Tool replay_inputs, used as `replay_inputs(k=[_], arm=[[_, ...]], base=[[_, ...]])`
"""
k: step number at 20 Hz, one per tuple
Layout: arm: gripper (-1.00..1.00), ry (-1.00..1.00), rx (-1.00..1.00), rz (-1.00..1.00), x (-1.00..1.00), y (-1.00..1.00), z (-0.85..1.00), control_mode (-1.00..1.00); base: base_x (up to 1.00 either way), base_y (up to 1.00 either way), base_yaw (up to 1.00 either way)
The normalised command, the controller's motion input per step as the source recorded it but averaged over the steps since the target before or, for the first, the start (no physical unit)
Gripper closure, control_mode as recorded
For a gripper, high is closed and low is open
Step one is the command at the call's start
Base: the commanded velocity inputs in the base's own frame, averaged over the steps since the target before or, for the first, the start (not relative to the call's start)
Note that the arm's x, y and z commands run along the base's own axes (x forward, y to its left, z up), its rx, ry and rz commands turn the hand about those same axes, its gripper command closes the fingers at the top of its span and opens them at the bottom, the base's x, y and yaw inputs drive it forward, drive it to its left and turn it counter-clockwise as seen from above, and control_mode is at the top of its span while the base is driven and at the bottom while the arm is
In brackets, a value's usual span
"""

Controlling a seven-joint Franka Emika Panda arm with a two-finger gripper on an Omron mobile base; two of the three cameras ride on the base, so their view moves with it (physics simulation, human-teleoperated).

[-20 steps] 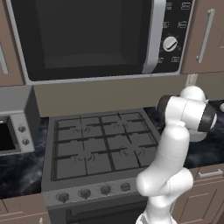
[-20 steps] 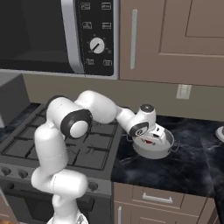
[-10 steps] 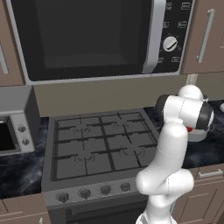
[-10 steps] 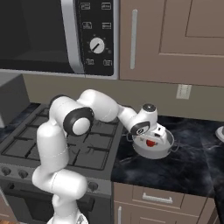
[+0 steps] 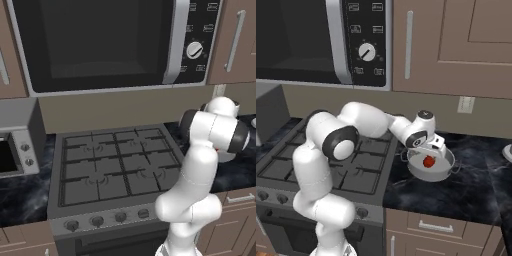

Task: Turn on the sink faucet. Then move the bell pepper from the counter to the sink. Turn off the sink. Move the vegetable from the sink to the pot next to the stove. Finally move the pot to the rear left burner.

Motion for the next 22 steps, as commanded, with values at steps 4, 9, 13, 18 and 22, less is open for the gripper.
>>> replay_inputs(k=[4,9,13,18,22], arm=[[-1.0,0.01,-0.02,0.0,-0.04,0.43,0.3,-1.0],[-1.0,0.02,-0.02,0.0,-0.01,0.58,0.21,-1.0],[-1.0,0.01,-0.05,0.0,0.0,0.58,0.05,-1.0],[-1.0,0.0,-0.08,0.0,0.0,0.44,0.0,-1.0],[-1.0,0.0,-0.09,0.0,0.0,0.16,0.0,-1.0]], base=[[0.0,0.0,0.0],[0.0,0.0,0.0],[0.0,0.0,0.0],[0.0,0.0,0.0],[0.0,0.0,0.0]])
